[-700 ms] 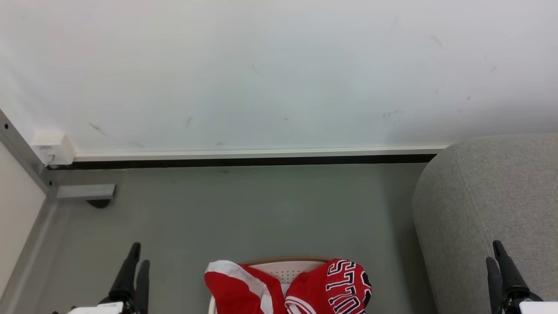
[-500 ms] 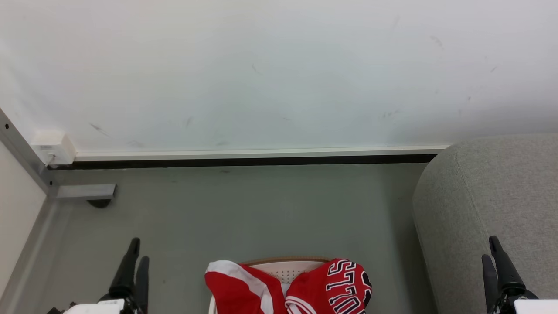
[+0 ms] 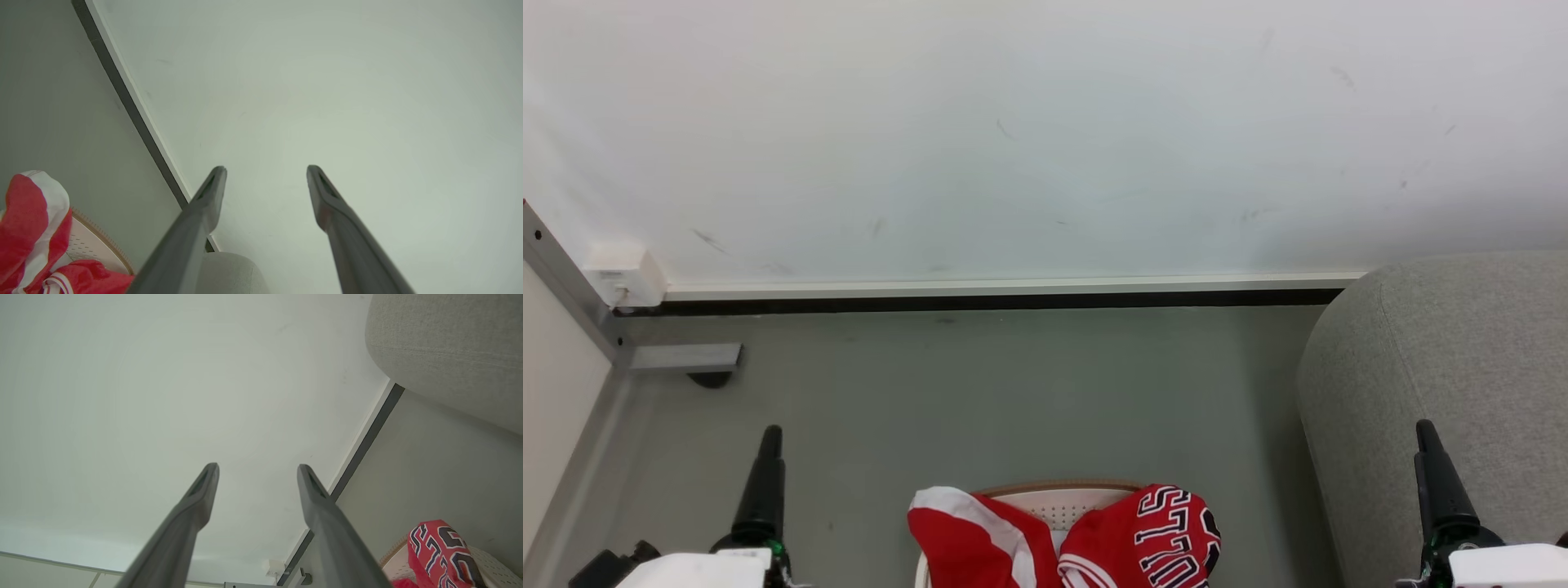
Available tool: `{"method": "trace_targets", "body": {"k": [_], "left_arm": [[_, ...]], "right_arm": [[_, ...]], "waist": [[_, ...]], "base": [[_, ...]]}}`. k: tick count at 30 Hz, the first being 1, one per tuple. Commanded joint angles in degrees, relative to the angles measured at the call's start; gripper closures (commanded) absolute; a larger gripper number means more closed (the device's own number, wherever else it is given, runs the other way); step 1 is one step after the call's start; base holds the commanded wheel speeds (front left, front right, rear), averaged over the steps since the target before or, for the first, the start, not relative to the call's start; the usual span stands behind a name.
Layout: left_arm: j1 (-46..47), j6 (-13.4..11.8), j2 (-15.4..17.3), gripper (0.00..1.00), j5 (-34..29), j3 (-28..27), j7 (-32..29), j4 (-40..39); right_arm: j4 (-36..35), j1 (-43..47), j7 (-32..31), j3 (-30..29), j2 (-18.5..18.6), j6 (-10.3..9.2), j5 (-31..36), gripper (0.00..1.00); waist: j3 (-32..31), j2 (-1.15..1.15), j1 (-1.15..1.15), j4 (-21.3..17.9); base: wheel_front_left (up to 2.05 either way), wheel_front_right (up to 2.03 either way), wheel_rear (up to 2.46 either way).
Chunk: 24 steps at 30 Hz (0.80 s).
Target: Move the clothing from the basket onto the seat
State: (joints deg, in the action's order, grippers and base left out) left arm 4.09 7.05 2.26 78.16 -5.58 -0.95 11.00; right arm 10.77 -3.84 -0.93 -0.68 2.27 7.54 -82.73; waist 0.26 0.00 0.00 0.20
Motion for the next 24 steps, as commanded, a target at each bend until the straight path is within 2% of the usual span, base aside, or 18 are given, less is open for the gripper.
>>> {"method": "trace_targets", "body": {"k": [1,24], "left_arm": [[1.06,0.24,0.40,0.00,-2.59,-0.08,0.64,-1.39],[0.00,-0.67,0.81,0.00,-32.37,0.88,5.51,-4.52]], "right_arm": [[-1.54,-1.16,0.60,0.38,0.76,-0.01,1.78,0.00],[-3.37,-1.20,5.47,5.62,2.54,-0.03,30.42,0.00]], "waist": [[0.01,0.00,0.00,0.01],[0.03,0.00,0.00,0.13]], "base": [[0.00,0.00,0.00],[0.00,0.00,0.00]]}}
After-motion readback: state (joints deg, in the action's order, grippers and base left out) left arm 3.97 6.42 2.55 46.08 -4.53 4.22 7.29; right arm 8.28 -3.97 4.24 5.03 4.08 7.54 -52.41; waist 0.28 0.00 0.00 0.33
